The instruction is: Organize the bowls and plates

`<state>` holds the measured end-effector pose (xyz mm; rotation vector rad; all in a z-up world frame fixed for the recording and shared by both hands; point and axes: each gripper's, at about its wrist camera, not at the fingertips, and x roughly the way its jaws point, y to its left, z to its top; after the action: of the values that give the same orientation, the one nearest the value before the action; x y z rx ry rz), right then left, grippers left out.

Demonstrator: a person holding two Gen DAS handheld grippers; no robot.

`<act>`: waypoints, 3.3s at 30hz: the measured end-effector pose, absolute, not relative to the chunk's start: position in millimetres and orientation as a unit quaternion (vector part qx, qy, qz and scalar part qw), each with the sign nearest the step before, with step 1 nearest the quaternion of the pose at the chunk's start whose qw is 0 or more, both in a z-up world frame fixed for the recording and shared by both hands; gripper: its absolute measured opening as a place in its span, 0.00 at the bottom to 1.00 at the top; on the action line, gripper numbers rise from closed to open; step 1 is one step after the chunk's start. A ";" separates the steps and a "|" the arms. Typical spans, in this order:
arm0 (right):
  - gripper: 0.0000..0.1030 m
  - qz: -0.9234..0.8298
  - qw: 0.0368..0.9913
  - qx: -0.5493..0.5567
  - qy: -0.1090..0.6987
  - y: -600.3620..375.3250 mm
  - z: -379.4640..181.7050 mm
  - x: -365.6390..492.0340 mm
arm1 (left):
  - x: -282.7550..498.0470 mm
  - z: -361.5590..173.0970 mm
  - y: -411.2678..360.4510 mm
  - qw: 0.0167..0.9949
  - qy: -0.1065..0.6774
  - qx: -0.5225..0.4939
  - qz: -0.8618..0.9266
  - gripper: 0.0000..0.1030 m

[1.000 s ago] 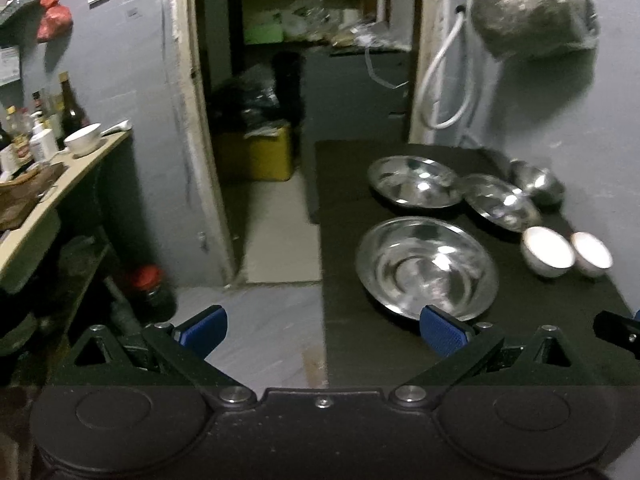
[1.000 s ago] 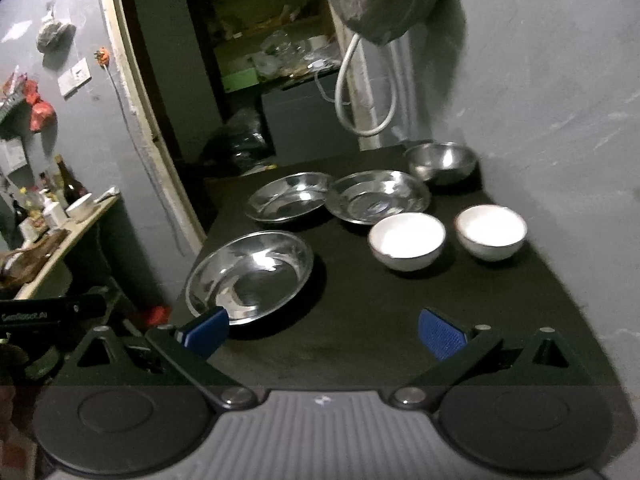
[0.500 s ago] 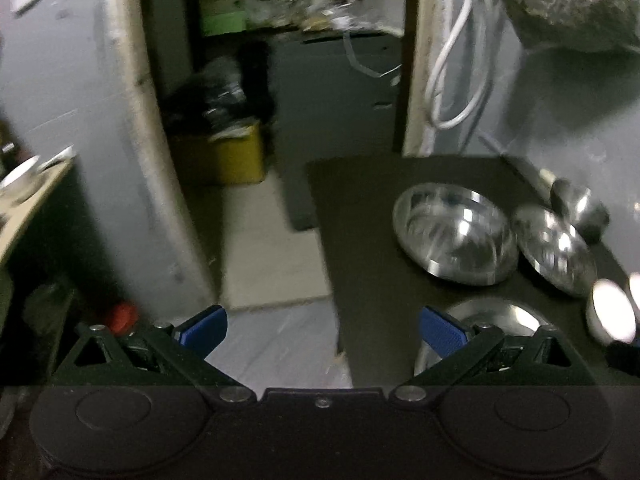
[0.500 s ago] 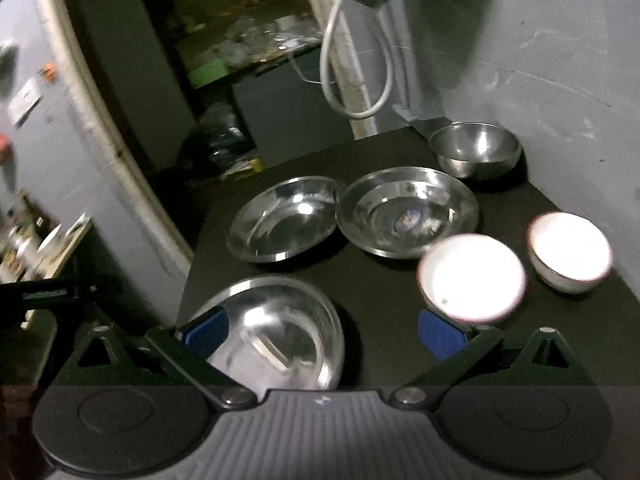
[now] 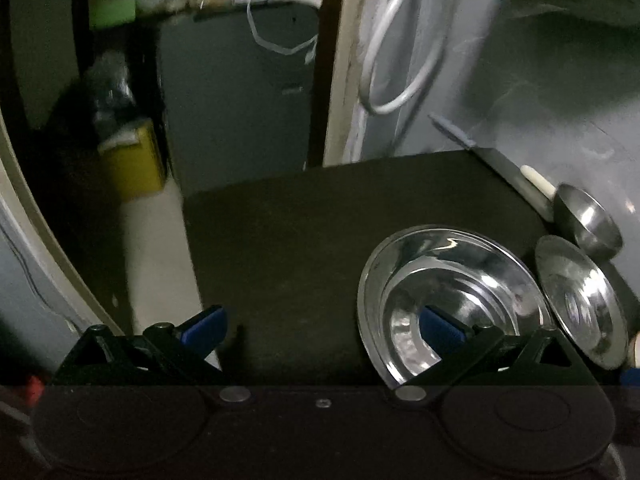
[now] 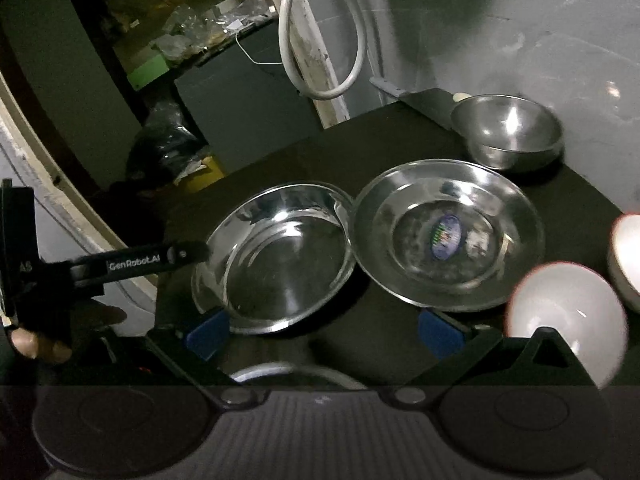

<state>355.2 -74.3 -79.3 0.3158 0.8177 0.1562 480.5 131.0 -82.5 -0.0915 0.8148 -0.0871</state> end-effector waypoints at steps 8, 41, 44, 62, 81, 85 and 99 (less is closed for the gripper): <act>0.78 0.079 0.894 0.169 0.407 -56.8 -97.4 389.4 | 502.5 -99.2 146.9 0.895 0.429 -0.107 -0.058 0.70; 0.21 0.116 0.898 0.165 0.391 -62.6 -94.0 366.0 | 429.4 -66.7 154.0 0.908 0.396 -0.119 -0.075 0.09; 0.21 0.124 0.900 0.164 0.383 -67.8 -85.7 349.0 | 409.9 -56.8 148.4 0.913 0.384 -0.116 -0.074 0.09; 0.21 0.155 0.892 0.145 0.399 -108.5 -72.4 253.1 | 293.3 -50.2 96.8 0.907 0.410 -0.086 -0.047 0.14; 0.26 0.161 0.891 0.086 0.416 -107.7 -81.0 233.6 | 277.3 -69.3 68.0 0.896 0.441 -0.040 -0.020 0.16; 0.28 0.161 0.892 0.074 0.415 -104.1 -82.3 235.3 | 281.4 -74.2 62.7 0.894 0.447 -0.029 -0.015 0.17; 0.54 0.156 0.898 0.059 0.408 -100.0 -83.6 238.0 | 289.1 -75.1 63.7 0.891 0.452 -0.024 -0.015 0.32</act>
<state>238.0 -100.0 -83.6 0.1226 0.8439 0.3226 289.1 63.7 -75.1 -0.0494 0.9390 -0.0316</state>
